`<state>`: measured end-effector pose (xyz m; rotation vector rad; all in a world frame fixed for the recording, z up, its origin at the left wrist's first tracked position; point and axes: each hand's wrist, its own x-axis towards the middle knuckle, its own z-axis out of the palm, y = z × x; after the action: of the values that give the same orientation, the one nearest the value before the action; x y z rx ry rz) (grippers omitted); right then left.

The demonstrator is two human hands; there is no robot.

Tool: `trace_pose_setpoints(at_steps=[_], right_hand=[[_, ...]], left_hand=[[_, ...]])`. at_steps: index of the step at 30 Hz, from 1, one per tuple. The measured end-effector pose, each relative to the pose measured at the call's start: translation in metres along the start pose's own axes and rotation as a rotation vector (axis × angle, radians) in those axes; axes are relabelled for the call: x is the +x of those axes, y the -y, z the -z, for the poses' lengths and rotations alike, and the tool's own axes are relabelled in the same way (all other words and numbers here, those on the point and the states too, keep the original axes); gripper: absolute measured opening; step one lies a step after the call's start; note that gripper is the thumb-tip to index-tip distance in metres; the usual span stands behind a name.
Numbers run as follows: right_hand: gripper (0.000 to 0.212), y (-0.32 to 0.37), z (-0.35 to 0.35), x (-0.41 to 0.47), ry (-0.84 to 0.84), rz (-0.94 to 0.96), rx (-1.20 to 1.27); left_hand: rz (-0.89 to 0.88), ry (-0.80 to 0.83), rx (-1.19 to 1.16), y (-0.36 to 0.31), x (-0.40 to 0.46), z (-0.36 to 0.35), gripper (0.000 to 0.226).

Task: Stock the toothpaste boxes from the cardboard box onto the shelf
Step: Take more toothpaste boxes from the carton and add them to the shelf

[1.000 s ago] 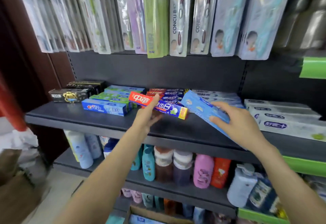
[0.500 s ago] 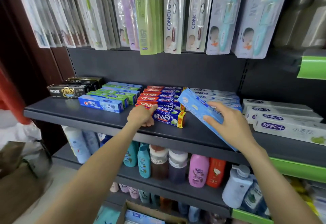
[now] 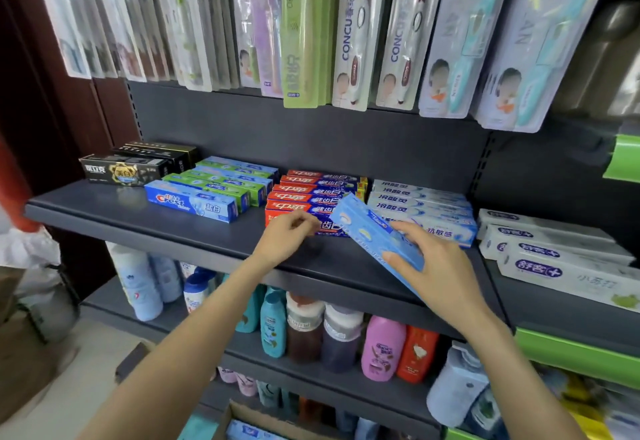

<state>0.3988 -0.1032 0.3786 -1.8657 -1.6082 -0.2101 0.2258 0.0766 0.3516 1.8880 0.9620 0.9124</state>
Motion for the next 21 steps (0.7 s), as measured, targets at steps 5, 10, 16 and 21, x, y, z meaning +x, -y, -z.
trace_pose_setpoints(at_steps=[5, 10, 16, 21], right_hand=[[0.046, 0.054, -0.022, 0.009, -0.048, 0.194, -0.159], [0.043, 0.125, -0.081, 0.036, -0.259, 0.550, -0.375], [0.049, 0.185, -0.150, 0.077, -0.264, 0.422, -0.354], [0.054, 0.224, -0.177, 0.099, -0.076, 0.284, -0.285]], left_hand=[[0.049, 0.198, -0.541, -0.012, -0.049, 0.069, 0.046], [-0.029, 0.261, -0.230, 0.016, -0.053, 0.151, 0.027], [-0.569, -0.057, 0.231, 0.079, -0.045, 0.248, 0.050], [-0.692, -0.064, 0.243, 0.116, -0.031, 0.304, 0.048]])
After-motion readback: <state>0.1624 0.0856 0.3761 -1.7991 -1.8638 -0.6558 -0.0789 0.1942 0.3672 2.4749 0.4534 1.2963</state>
